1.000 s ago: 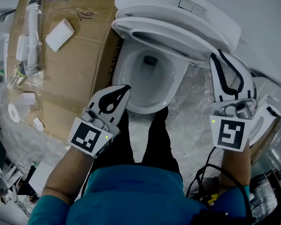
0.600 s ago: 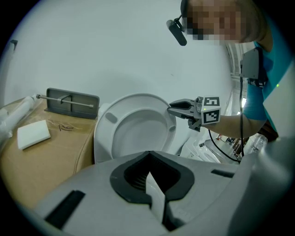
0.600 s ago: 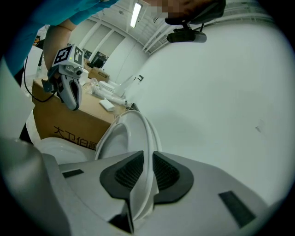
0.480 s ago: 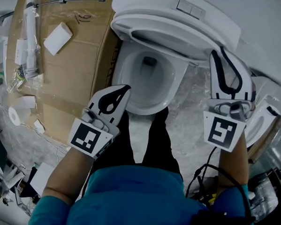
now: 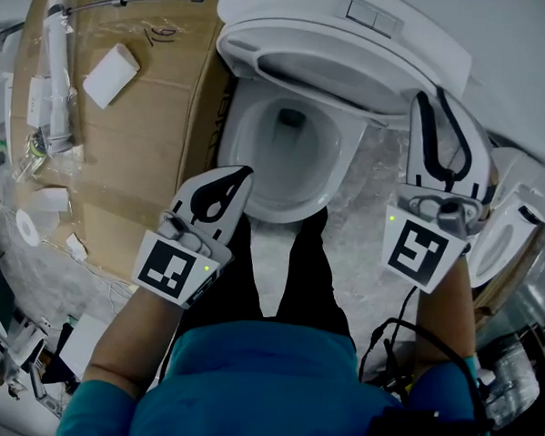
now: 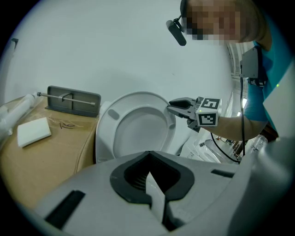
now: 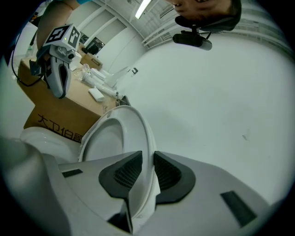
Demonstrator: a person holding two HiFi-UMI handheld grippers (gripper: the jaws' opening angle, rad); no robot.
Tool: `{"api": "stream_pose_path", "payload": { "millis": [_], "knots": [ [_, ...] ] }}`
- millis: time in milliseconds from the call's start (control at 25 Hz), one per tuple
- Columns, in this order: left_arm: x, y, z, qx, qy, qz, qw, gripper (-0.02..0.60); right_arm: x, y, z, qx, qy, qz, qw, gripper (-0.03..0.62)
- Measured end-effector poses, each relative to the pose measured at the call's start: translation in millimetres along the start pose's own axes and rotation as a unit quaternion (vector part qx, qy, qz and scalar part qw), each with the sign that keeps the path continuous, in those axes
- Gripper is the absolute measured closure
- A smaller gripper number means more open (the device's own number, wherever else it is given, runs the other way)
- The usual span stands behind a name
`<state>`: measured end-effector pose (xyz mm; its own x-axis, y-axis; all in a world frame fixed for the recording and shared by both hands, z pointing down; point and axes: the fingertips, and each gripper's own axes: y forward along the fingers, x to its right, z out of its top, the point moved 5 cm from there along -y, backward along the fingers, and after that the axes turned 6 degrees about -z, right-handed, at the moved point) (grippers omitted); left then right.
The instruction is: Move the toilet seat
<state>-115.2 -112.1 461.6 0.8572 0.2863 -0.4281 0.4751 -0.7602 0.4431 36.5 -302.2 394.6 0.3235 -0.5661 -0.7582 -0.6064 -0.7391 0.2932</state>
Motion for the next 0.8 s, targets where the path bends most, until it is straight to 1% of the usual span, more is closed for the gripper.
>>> {"api": "stream_pose_path", "payload": {
  "millis": [120, 240, 320, 800],
  "knots": [
    [-2, 0, 0, -0.003, 0.001, 0.006, 1.0, 0.581, -1, 0, 1, -0.004, 0.003, -0.01, 1.0, 0.511],
    [-3, -2, -1, -0.007, 0.002, 0.005, 1.0, 0.581, 0, -1, 2, -0.004, 0.01, -0.015, 1.0, 0.511],
    [-1, -2, -1, -0.007, 0.002, 0.003, 1.0, 0.581, 3, -2, 4, -0.003, 0.015, -0.019, 1.0, 0.498],
    [10, -10, 4, 0.003, 0.007, 0.004, 1.0, 0.581, 12, -14, 10, 0.003, 0.019, -0.019, 1.0, 0.494]
  ]
}}
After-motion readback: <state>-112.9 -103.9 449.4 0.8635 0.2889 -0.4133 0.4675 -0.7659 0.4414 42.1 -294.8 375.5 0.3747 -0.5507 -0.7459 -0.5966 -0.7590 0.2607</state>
